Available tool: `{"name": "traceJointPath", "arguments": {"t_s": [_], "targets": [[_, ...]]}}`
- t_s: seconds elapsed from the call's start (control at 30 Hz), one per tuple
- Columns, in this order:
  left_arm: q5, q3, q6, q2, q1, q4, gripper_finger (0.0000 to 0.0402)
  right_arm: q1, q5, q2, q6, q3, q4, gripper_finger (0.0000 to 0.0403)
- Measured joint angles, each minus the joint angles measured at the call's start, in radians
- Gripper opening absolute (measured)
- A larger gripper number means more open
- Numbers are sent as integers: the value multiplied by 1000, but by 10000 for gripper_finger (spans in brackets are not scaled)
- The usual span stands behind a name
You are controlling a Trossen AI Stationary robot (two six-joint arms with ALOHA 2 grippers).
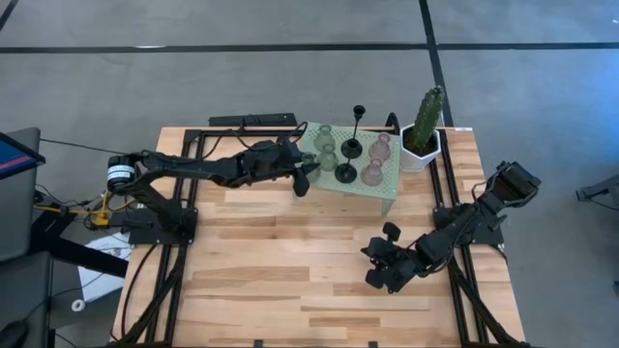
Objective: Pick & Place candle stick holders
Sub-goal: Put the green glass candle holder on the shelf aligned with the other green glass candle holders
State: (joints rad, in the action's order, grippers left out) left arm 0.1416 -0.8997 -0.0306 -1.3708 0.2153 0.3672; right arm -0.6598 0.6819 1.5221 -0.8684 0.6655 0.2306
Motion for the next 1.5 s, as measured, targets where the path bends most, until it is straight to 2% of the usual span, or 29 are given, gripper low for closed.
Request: {"name": "traceJointPath", "arguments": {"t_s": [0.27,0.4,1.07,1.23,1.5], "targets": [[-1,1,18,0,0,7,134,0,0,0,3,0,0,0],[-1,1,19,0,0,33,147,0,0,0,3,0,0,0],[0,1,33,0,2,57,273,0,0,0,3,0,0,0],[7,1,33,19,11,-26,286,-2,0,0,3,0,0,0],[7,2,30,131,7,-153,285,-2,0,0,4,0,11,0]]}}
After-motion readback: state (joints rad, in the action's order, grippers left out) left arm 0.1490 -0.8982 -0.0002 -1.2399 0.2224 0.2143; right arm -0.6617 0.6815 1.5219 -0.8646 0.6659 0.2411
